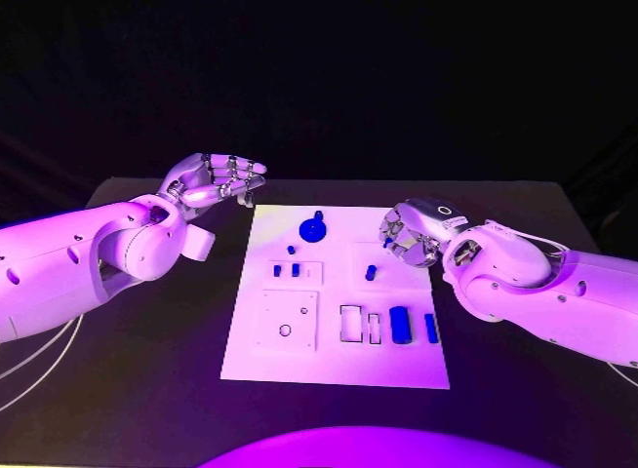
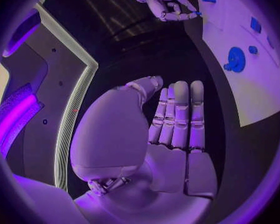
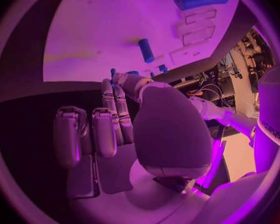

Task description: Assemble the parts on the task board

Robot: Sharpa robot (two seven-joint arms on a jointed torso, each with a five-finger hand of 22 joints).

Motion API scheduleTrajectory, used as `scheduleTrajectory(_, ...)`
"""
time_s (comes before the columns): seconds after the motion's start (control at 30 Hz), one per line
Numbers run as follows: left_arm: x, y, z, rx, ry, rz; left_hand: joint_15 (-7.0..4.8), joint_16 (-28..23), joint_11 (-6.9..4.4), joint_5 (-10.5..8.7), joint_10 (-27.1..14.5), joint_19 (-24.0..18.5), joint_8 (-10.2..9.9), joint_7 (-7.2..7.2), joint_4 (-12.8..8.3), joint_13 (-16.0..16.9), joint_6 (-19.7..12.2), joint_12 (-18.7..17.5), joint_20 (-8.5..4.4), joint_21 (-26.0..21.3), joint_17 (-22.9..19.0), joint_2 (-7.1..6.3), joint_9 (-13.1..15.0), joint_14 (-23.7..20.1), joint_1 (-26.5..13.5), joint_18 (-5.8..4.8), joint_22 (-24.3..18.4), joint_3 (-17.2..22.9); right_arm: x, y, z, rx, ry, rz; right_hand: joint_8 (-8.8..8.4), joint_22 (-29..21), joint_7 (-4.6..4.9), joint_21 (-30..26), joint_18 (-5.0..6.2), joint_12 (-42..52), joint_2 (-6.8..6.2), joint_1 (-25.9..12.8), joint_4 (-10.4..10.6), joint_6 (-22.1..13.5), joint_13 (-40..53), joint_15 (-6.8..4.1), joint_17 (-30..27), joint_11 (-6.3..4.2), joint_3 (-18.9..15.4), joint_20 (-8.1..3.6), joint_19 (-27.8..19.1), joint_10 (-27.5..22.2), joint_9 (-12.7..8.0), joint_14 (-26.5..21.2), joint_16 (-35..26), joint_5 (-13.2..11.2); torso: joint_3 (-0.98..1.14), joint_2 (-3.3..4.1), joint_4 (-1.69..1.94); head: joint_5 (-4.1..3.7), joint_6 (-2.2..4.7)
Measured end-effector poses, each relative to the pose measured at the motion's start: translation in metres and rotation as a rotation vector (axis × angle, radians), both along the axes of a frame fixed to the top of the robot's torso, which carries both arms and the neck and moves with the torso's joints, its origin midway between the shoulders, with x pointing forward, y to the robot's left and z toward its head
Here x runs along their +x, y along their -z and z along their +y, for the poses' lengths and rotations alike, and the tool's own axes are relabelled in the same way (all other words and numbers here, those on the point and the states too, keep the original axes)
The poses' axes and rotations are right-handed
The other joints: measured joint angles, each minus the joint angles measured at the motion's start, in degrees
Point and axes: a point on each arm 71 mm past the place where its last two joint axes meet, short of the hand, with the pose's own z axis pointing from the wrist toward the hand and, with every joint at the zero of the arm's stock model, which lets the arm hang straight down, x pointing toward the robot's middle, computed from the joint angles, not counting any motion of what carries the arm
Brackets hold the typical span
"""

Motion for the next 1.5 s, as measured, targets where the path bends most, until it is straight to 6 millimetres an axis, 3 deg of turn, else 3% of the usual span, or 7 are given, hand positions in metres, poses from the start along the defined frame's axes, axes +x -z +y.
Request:
scheduleTrajectory(0.33,0.000,0.000,-0.002,-0.003,0.004,-0.001,0.00,0.00,0.00,0.00,0.00,0.00,0.00,0.00,0.00,0.00,0.00,0.00,0.00,0.00,0.00,0.00,0.00,0.00,0.00,-0.01,0.00,0.00,-0.022,-0.007,0.031,0.102,-0.094,0.020,0.00,-0.01,0.20,0.00,0.00,0.02,-0.01,-0.01,-0.41,0.20,0.00,0.00,-0.01,0.00,0.40,0.00,0.00,0.00,0.04,0.00,0.00,-0.31,0.02,0.07,0.00,0.83,-0.01)
scheduleTrajectory(0.83,-0.003,-0.001,-0.015,-0.023,0.031,0.002,0.00,-0.22,0.00,0.00,0.00,0.00,0.00,0.00,-0.15,0.01,0.00,0.00,0.00,0.00,-0.06,0.00,0.01,0.00,0.00,0.00,0.00,-0.16,-0.054,0.017,0.090,0.146,-0.240,0.118,0.00,-0.02,0.20,0.00,0.00,0.02,-0.18,-0.18,-1.27,0.20,-0.01,0.03,-0.02,-0.01,1.24,0.00,0.00,-0.01,0.13,0.03,0.00,-0.16,-0.14,0.07,0.18,3.55,-1.30)
scheduleTrajectory(1.13,-0.005,-0.002,-0.020,-0.031,0.044,0.003,0.00,-0.22,0.00,0.00,0.00,0.00,0.00,0.00,-0.15,-0.04,0.00,0.00,0.00,0.00,-0.06,0.00,0.01,0.00,0.00,-0.01,0.00,-0.16,-0.061,0.029,0.112,0.120,-0.286,0.155,-0.01,-0.02,0.20,-0.25,0.00,0.02,-0.32,-0.49,-1.52,0.20,-0.01,0.04,-0.02,-0.01,1.48,0.01,0.00,-0.01,0.11,0.03,0.00,-0.16,-0.15,0.06,0.10,5.04,-1.80)
scheduleTrajectory(1.5,-0.006,-0.002,-0.022,-0.035,0.048,0.004,0.00,-0.22,0.00,0.00,0.00,0.00,0.00,0.00,-0.15,-0.04,0.00,0.00,0.00,0.00,-0.05,0.00,0.01,0.00,0.00,-0.01,0.01,-0.16,-0.065,0.040,0.125,0.085,-0.292,0.164,-0.06,-0.03,0.20,-0.25,0.00,0.02,-0.25,-1.02,-1.58,0.19,0.00,0.05,-0.03,-0.01,1.42,0.01,0.00,-0.01,0.04,0.04,0.00,-0.17,-0.09,0.07,0.10,5.62,-2.28)
